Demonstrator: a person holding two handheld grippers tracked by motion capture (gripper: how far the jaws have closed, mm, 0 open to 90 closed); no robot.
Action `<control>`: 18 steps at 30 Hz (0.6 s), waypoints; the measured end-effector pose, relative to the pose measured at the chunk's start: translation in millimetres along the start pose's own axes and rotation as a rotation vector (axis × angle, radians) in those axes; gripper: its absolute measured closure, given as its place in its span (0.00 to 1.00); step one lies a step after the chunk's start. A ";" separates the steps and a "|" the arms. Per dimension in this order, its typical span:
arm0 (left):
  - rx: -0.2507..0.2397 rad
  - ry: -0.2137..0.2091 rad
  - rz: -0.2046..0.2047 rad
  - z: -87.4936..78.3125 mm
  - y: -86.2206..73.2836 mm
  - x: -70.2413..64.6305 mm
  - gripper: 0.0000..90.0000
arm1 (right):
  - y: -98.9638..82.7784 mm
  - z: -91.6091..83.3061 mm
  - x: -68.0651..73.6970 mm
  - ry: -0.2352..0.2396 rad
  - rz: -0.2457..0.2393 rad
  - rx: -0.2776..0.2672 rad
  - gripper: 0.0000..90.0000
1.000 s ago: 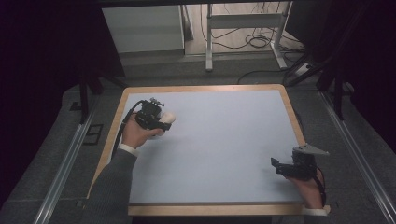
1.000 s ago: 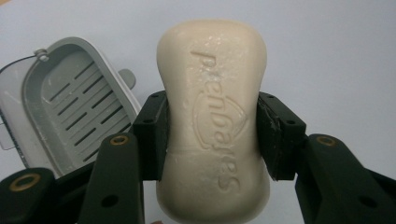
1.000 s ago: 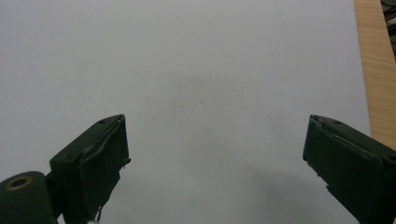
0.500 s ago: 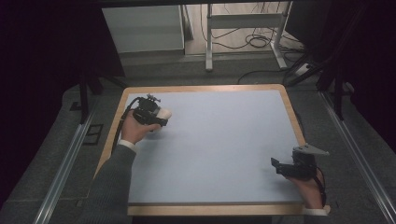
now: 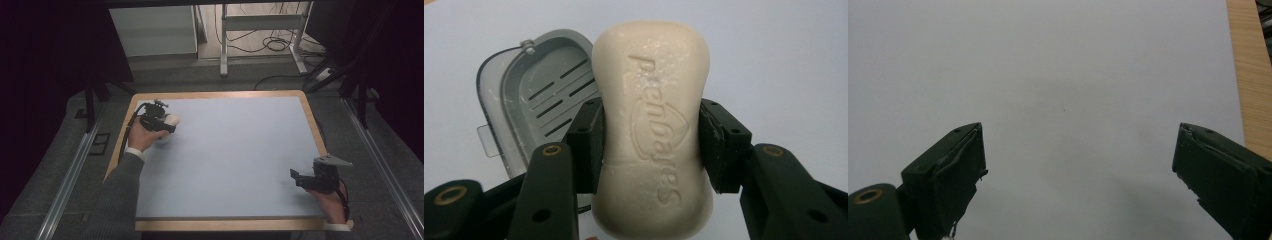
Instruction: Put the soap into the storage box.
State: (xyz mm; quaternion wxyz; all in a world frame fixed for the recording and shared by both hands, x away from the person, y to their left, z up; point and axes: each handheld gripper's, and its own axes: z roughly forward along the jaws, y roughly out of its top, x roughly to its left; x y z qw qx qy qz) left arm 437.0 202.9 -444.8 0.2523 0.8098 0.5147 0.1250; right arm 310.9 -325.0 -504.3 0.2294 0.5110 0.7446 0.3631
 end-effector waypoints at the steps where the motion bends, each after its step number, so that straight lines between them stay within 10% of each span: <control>1: 0.000 0.000 0.000 0.0 0.0 0.0 0.55 | 0.0 0.0 0.0 0.000 0.000 0.000 0.07; 18: -0.010 0.005 -0.076 12.2 2.6 19.2 0.55 | -0.7 1.8 -0.7 -0.001 -0.003 0.005 0.07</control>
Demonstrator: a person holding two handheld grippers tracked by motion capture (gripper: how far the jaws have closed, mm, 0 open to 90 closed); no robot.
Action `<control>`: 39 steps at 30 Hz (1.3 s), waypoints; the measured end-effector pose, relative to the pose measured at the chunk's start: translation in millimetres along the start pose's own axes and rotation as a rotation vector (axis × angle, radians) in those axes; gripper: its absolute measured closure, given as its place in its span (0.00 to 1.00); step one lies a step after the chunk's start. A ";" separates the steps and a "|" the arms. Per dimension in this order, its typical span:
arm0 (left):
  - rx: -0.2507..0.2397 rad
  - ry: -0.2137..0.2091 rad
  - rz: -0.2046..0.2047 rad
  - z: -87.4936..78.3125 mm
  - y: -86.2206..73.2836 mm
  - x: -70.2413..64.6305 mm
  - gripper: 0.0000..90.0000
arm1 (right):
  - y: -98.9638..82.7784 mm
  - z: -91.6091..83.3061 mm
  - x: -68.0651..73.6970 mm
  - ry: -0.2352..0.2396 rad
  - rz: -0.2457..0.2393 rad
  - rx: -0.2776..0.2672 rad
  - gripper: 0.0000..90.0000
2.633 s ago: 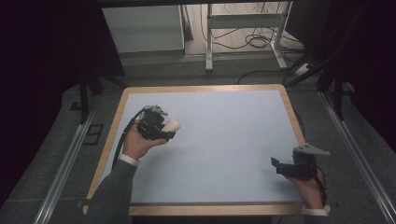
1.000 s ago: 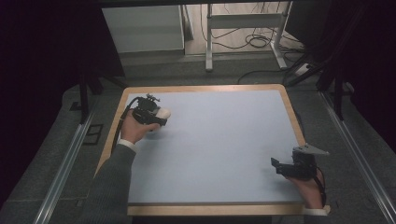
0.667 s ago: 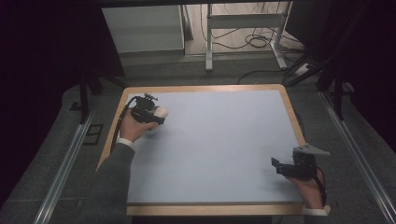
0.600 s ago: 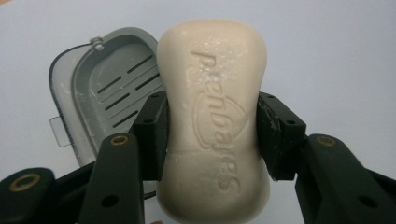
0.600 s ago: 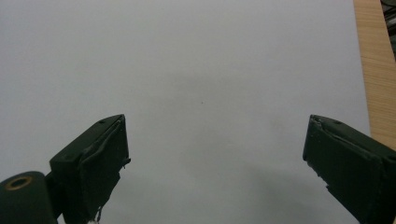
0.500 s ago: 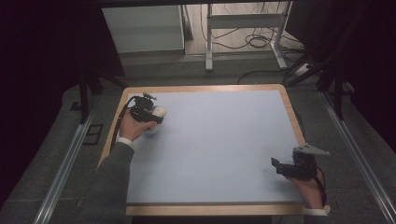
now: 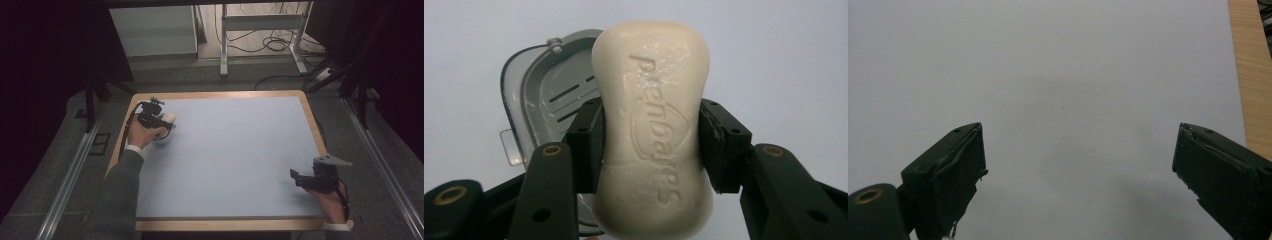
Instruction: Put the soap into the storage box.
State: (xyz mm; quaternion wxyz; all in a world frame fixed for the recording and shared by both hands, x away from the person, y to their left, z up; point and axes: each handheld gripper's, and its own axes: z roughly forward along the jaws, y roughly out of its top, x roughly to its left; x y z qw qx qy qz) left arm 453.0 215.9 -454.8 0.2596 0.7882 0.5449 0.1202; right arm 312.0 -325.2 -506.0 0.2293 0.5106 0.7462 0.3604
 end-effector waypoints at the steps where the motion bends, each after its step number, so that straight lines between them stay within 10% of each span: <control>1: 0.002 0.001 -0.004 0.9 0.3 0.9 0.55 | -0.1 0.3 0.0 -0.001 0.000 0.000 0.07; 21: 0.050 0.113 -0.028 20.9 0.9 7.1 0.54 | -0.7 2.2 1.5 -0.003 -0.006 0.009 0.07; 39: -0.101 0.023 0.013 -6.8 -14.1 -4.9 0.28 | -1.0 0.9 1.1 -0.007 -0.003 0.005 0.07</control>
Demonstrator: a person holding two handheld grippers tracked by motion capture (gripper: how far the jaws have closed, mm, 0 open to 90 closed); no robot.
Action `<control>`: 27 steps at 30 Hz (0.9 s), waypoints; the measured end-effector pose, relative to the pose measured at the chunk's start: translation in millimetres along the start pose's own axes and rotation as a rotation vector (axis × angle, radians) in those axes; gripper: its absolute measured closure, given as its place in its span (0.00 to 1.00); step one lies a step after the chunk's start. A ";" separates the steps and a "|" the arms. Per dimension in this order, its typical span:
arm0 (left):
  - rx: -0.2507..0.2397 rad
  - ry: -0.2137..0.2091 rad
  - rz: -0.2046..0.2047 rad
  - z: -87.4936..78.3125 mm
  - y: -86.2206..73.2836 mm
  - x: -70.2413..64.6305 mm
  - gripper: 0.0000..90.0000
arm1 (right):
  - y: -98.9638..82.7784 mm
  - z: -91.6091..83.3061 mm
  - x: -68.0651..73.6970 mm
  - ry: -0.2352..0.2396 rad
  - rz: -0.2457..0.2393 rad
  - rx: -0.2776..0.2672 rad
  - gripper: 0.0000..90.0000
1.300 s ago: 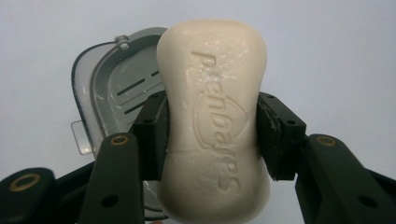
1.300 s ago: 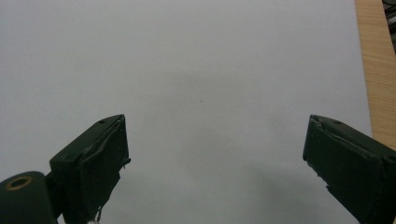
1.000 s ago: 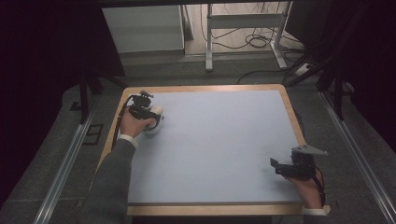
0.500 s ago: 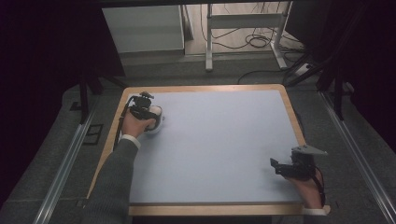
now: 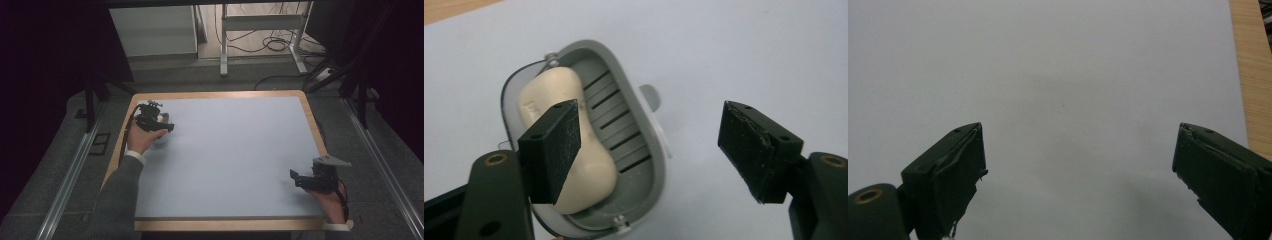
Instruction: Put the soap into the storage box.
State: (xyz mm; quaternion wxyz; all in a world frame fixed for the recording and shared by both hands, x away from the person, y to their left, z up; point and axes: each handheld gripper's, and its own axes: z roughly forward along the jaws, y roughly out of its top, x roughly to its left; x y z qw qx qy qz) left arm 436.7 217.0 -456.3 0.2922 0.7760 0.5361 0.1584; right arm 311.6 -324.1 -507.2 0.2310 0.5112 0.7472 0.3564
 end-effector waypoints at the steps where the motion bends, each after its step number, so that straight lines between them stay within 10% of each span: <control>1: -0.006 -0.008 0.001 -2.4 -1.3 -0.5 0.28 | 0.0 0.1 0.0 0.000 0.000 0.001 0.07; 18: -0.039 -0.161 0.115 -32.2 -56.7 -36.7 0.26 | 0.6 -2.3 0.3 -0.001 0.000 -0.002 0.07; 27: 0.008 -0.172 0.160 -27.6 -100.8 -58.0 0.25 | 0.8 -2.0 1.6 0.000 -0.004 -0.001 0.07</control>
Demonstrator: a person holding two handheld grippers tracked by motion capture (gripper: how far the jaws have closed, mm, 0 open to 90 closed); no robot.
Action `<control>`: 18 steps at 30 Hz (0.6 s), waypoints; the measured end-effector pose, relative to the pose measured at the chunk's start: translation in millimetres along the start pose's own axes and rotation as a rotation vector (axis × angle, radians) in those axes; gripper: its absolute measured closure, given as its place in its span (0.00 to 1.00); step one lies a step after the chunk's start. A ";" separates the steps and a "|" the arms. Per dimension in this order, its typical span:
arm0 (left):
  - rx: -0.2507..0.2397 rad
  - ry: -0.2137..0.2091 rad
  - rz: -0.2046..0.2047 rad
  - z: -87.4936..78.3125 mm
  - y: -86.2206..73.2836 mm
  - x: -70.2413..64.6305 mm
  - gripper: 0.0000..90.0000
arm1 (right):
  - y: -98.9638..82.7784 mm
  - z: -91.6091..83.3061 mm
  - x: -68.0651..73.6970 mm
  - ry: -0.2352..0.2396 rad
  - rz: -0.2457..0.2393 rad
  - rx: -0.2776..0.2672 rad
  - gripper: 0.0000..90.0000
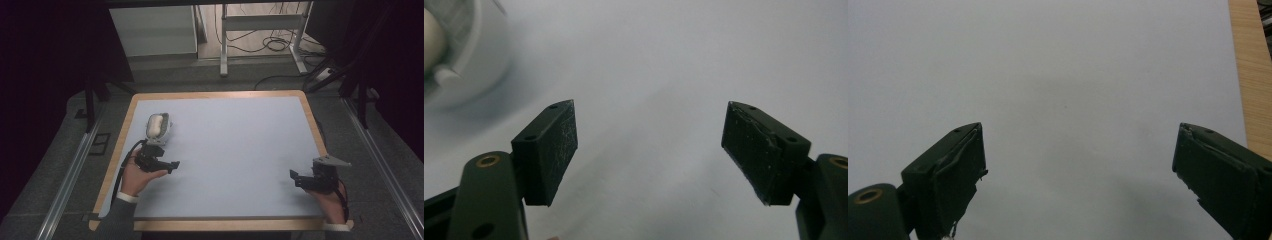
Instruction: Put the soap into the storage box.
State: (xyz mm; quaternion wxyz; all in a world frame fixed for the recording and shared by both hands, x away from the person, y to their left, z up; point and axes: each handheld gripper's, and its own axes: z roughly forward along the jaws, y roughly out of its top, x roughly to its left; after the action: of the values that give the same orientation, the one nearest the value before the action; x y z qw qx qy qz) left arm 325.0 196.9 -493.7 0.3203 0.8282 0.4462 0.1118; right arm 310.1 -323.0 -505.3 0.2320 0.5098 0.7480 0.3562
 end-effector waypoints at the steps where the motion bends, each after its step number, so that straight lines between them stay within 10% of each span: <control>1: 0.004 -0.001 -0.002 1.8 -4.0 -2.3 0.25 | 0.0 0.0 0.0 0.000 0.000 0.000 0.07; 18: -0.004 -0.038 -0.059 10.9 -41.8 -16.1 0.24 | 0.5 0.1 2.0 0.004 -0.007 -0.001 0.07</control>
State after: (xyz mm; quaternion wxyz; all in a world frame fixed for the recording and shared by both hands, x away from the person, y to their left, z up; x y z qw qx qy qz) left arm 293.0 195.7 -526.8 0.3334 0.8161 0.4639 0.0877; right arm 309.7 -321.1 -504.9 0.2319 0.5064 0.7500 0.3569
